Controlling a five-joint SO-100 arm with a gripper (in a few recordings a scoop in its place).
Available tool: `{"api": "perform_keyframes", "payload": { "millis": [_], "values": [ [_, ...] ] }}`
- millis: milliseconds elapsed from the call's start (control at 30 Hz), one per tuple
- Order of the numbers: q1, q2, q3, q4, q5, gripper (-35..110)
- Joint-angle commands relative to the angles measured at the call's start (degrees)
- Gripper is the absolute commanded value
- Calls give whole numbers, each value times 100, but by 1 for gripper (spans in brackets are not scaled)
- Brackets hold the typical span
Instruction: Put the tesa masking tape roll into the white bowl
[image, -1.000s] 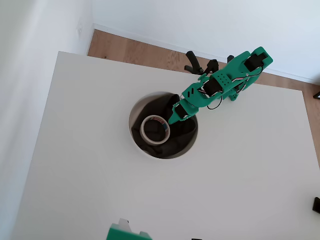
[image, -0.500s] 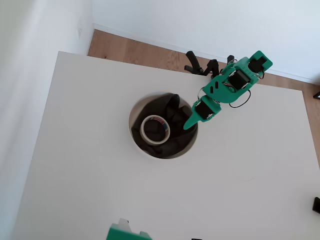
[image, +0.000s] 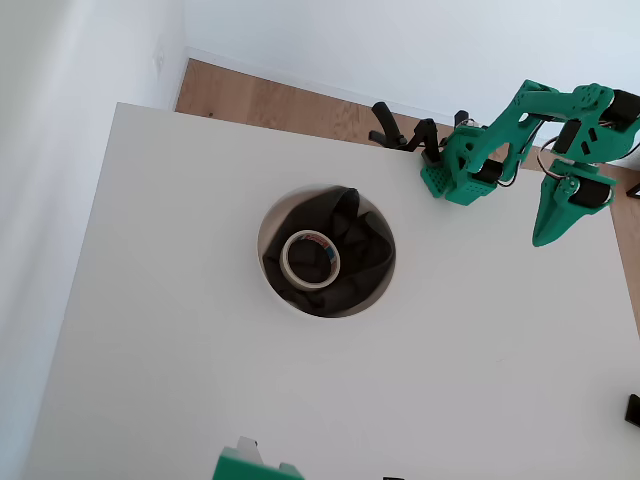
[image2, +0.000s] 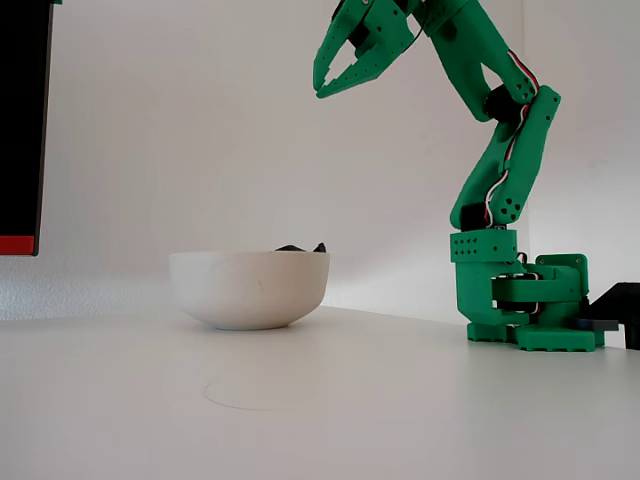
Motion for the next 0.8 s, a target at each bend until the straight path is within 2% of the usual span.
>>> {"api": "perform_keyframes", "payload": {
  "millis": [0, 367, 767],
  "values": [
    [-562, 1125, 1143, -53, 105, -8],
    [-703, 3507, 4948, -1248, 18, -8],
    [-826, 5168, 7427, -1784, 105, -8]
  ]
}}
